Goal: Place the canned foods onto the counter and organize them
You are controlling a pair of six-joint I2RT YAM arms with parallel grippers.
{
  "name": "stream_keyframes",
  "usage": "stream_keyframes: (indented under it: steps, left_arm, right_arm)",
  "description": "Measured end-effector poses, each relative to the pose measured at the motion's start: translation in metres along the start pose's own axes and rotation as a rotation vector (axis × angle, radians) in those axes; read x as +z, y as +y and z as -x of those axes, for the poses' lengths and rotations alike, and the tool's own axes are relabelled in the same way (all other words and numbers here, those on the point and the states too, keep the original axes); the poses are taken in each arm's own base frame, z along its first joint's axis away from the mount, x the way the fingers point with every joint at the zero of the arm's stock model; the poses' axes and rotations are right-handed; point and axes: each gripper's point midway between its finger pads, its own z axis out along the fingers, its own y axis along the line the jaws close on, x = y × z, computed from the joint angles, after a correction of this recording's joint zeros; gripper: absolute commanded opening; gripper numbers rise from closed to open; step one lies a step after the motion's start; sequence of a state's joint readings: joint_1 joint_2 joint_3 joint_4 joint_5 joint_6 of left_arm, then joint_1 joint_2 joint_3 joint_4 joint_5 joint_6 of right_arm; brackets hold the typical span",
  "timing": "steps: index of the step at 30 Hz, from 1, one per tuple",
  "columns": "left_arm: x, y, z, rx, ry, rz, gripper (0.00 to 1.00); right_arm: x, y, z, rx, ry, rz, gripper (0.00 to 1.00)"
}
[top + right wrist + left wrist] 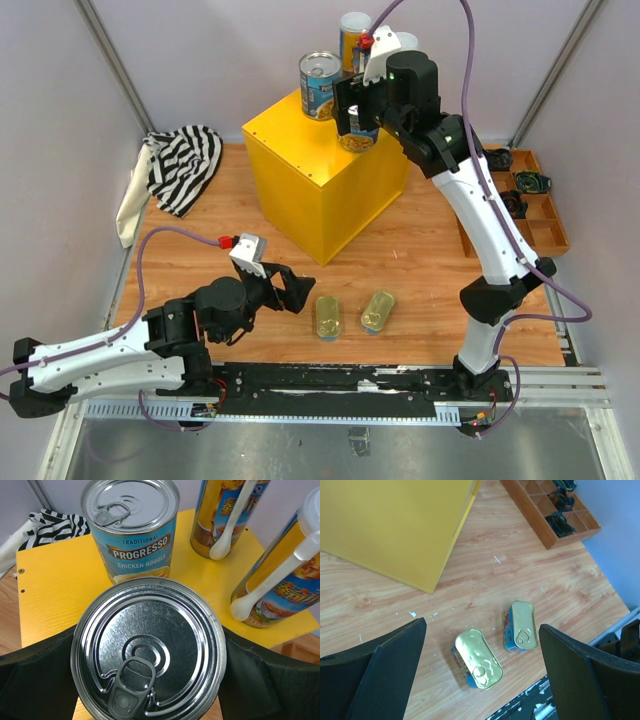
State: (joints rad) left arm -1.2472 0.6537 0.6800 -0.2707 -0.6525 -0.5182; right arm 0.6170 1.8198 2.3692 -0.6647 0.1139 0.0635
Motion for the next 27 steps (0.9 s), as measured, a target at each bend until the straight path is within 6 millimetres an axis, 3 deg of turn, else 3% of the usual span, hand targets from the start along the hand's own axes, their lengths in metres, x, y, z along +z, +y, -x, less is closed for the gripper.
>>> stream_keyframes:
  steps: [14,27]
  left_arm:
    - [0.003,-0.008,-0.013,0.017,0.049,-0.047,0.99]
    - [0.007,-0.008,-0.022,0.024,0.070,-0.051,0.99]
  right_arm:
    - [0.003,-0.019,-0.008,0.048,0.031,-0.027,0.01]
    - [0.018,-0.027,-0.008,0.080,0.022,-0.013,0.11]
